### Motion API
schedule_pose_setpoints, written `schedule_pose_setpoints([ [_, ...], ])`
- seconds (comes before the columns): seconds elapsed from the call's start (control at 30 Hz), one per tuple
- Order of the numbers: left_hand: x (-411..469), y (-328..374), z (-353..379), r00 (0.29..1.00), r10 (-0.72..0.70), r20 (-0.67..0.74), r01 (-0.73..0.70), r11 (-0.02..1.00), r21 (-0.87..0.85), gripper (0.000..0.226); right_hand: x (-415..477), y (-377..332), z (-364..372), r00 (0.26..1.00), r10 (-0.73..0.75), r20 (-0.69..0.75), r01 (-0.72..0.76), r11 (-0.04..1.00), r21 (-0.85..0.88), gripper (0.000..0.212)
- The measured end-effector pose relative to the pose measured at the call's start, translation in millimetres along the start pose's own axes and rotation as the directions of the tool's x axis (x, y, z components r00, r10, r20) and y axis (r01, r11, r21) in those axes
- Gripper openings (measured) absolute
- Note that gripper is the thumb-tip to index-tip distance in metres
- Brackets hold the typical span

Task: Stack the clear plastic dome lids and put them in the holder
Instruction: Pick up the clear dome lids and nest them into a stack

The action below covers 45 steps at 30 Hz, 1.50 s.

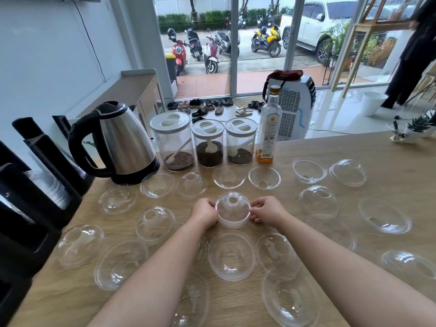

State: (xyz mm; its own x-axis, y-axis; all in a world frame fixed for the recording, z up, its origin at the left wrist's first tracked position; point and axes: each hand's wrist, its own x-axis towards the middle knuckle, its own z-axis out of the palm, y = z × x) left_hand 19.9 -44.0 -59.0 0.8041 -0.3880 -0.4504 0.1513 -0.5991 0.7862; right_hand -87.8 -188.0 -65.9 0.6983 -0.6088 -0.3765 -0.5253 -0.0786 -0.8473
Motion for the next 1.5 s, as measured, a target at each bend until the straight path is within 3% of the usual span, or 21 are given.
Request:
schedule_pose_setpoints([
  [0.13,-3,3,0,1.0,-0.016,0.0,0.016,1.0,-0.001,0.024,2,3,0,0.999,0.014,-0.048,-0.016,1.0,-0.026,0.007],
  [0.3,-5,4,0,1.0,-0.007,-0.016,0.008,0.999,0.034,0.01,2,2,1,0.996,0.039,-0.077,-0.043,0.998,-0.054,0.018],
  [0.53,-13,12,-9,0.997,0.025,-0.079,-0.021,0.999,0.046,0.018,-3,-10,-12,0.996,0.018,-0.085,-0.029,0.991,-0.132,0.009],
  [0.6,-7,19,-16,0.983,0.089,-0.16,-0.077,0.994,0.08,0.015,-3,-19,-26,0.993,-0.028,-0.114,0.005,0.98,-0.198,0.012],
  [0.67,-1,28,-25,0.947,0.222,-0.23,-0.171,0.96,0.221,0.012,-2,-27,-41,0.983,-0.097,-0.153,0.053,0.963,-0.265,0.014],
  [0.8,7,49,-30,0.867,0.467,-0.173,-0.331,0.801,0.499,0.016,1,-37,-58,0.931,-0.289,-0.222,0.155,0.866,-0.476,0.016],
  [0.93,13,63,-22,0.851,0.514,0.109,-0.372,0.442,0.817,0.039,2,-37,-63,0.928,-0.363,-0.077,0.196,0.655,-0.729,0.027],
  [1.07,21,67,-12,0.805,0.552,0.218,-0.364,0.169,0.916,0.043,9,-26,-59,0.92,-0.391,-0.004,0.211,0.507,-0.836,0.036],
  [1.2,30,66,-7,0.792,0.553,0.259,-0.354,0.07,0.932,0.039,14,-21,-54,0.9,-0.436,0.014,0.254,0.496,-0.83,0.032],
  [1.33,36,63,-6,0.765,0.583,0.273,-0.378,0.063,0.924,0.035,20,-17,-51,0.872,-0.49,0.016,0.271,0.455,-0.848,0.024],
  [1.5,37,60,-9,0.729,0.661,0.178,-0.456,0.275,0.846,0.022,24,-10,-52,0.832,-0.554,-0.032,0.296,0.49,-0.82,0.02],
])
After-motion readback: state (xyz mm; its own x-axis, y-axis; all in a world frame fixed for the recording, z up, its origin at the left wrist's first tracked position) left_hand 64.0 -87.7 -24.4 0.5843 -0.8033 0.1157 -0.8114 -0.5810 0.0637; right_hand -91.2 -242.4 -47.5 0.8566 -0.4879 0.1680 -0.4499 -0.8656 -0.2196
